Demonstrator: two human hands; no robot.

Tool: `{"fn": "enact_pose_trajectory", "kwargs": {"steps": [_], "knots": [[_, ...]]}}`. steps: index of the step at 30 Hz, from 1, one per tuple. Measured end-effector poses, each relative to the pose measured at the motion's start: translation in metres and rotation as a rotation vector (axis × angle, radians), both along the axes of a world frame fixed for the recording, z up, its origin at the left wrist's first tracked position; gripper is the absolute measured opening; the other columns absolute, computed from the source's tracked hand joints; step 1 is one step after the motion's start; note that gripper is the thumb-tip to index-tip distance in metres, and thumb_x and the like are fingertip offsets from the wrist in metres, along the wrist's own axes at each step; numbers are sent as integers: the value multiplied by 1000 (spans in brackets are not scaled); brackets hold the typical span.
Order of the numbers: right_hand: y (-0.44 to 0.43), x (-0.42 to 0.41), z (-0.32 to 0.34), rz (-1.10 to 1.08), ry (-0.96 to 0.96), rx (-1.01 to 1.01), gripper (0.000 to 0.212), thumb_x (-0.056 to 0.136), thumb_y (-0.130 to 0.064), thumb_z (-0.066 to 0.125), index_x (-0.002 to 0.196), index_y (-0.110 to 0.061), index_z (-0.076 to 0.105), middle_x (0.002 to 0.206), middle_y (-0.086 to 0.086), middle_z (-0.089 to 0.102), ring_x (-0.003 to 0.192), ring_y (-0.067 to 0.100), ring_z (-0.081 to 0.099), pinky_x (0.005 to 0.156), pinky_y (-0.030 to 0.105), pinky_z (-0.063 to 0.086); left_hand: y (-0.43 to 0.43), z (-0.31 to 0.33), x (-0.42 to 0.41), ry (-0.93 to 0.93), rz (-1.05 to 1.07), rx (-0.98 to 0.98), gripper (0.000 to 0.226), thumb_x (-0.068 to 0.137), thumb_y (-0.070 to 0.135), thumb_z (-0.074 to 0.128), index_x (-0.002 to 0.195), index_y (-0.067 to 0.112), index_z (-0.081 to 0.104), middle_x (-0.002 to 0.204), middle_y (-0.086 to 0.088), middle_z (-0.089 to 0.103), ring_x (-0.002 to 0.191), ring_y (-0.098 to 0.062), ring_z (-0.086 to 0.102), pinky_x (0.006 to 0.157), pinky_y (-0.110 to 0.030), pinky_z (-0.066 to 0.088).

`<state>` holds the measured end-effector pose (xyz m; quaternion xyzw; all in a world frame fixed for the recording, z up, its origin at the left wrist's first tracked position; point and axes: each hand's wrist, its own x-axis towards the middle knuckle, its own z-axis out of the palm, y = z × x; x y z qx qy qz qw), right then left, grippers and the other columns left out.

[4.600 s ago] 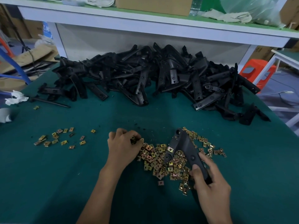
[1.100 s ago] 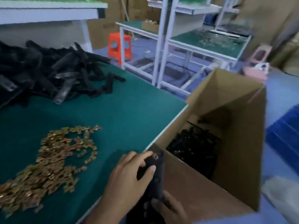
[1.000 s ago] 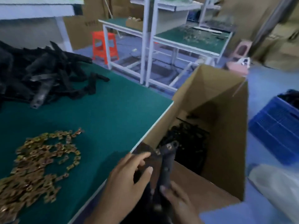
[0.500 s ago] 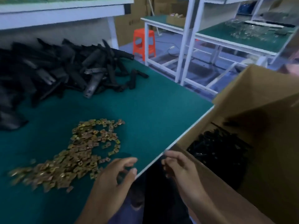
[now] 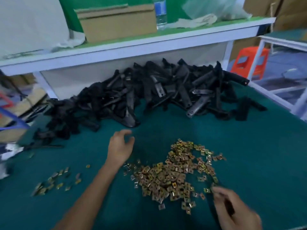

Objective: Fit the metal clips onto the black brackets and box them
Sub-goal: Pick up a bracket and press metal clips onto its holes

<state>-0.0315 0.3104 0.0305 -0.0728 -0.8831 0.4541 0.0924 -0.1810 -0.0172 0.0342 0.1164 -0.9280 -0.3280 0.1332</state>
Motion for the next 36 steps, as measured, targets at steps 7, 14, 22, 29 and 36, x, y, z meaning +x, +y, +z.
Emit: {"fn": "enact_pose_trajectory", "kwargs": {"steps": [7, 14, 22, 29, 36], "knots": [[15, -13, -8, 350, -190, -74, 56, 93, 5, 65, 86, -49, 79, 98, -27, 73, 98, -2, 62, 83, -3, 34, -22, 5, -96, -202, 69, -204, 89, 85, 64, 67, 151, 13, 36, 154, -8, 36, 148, -34, 19, 117, -46, 27], [-8, 2, -12, 18, 212, 137, 12, 85, -33, 60, 84, -36, 71, 61, -24, 61, 49, -4, 54, 56, 12, 46, 5, -1, -68, 65, 223, 77, 52, 84, 46, 74, 97, 0, 53, 110, -19, 56, 116, -38, 47, 105, -51, 37], [-6, -1, -8, 17, 185, -30, 27, 91, -42, 73, 103, -61, 60, 98, -33, 66, 82, -10, 61, 64, 10, 45, 57, 52, 91, 131, -30, 812, 25, 84, 25, 55, 101, 27, 73, 84, 18, 71, 72, 2, 61, 61, -11, 44], [-24, -6, -6, 271, 151, -228, 30, 84, -50, 75, 113, -49, 70, 116, -19, 67, 108, -2, 62, 85, 11, 45, 93, 44, 165, -216, -494, 703, 24, 76, 39, 62, 93, 34, 78, 94, 16, 74, 91, 2, 65, 81, -14, 45], [-23, -18, -20, 146, 111, -219, 14, 70, -51, 73, 74, -38, 73, 78, -14, 69, 79, 3, 64, 63, 10, 42, 48, 18, 116, -39, -271, 316, 20, 97, 43, 56, 100, 33, 73, 95, 15, 71, 96, -1, 63, 85, -14, 46]]}}
